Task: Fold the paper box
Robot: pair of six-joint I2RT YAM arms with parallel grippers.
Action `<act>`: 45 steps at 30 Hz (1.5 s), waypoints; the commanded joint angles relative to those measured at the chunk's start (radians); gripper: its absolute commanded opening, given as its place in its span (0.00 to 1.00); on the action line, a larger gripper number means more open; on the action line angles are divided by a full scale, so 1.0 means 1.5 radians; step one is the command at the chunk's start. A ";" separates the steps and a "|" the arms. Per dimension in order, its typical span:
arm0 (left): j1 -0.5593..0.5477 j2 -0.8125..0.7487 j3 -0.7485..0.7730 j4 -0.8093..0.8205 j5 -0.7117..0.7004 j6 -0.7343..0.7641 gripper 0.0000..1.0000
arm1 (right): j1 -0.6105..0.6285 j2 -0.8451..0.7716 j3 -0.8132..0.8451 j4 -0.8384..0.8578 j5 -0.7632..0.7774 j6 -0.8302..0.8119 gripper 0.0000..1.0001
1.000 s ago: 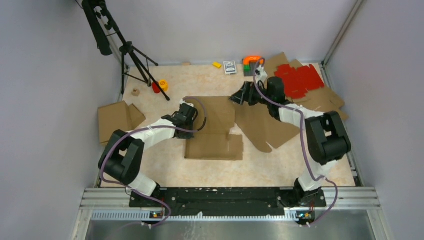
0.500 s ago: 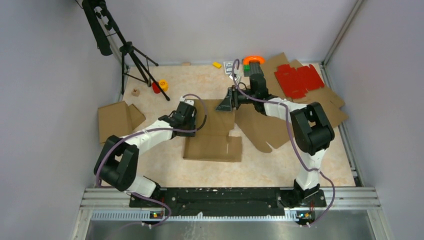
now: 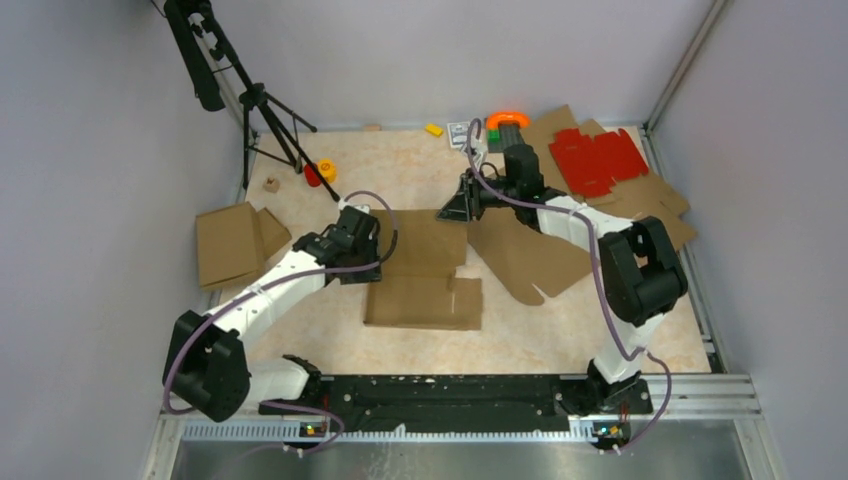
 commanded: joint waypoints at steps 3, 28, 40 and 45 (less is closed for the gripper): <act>-0.001 -0.001 -0.023 -0.083 0.026 -0.070 0.42 | 0.009 -0.069 -0.026 0.020 0.007 -0.040 0.24; -0.002 0.083 -0.070 0.059 -0.049 -0.100 0.00 | 0.123 -0.150 -0.077 -0.117 0.008 -0.091 0.15; -0.060 0.094 -0.034 0.102 -0.063 -0.106 0.00 | 0.168 -0.147 -0.116 -0.115 0.004 -0.090 0.14; -0.099 0.111 -0.024 0.114 -0.061 -0.083 0.05 | 0.168 -0.149 -0.112 -0.117 0.060 -0.086 0.15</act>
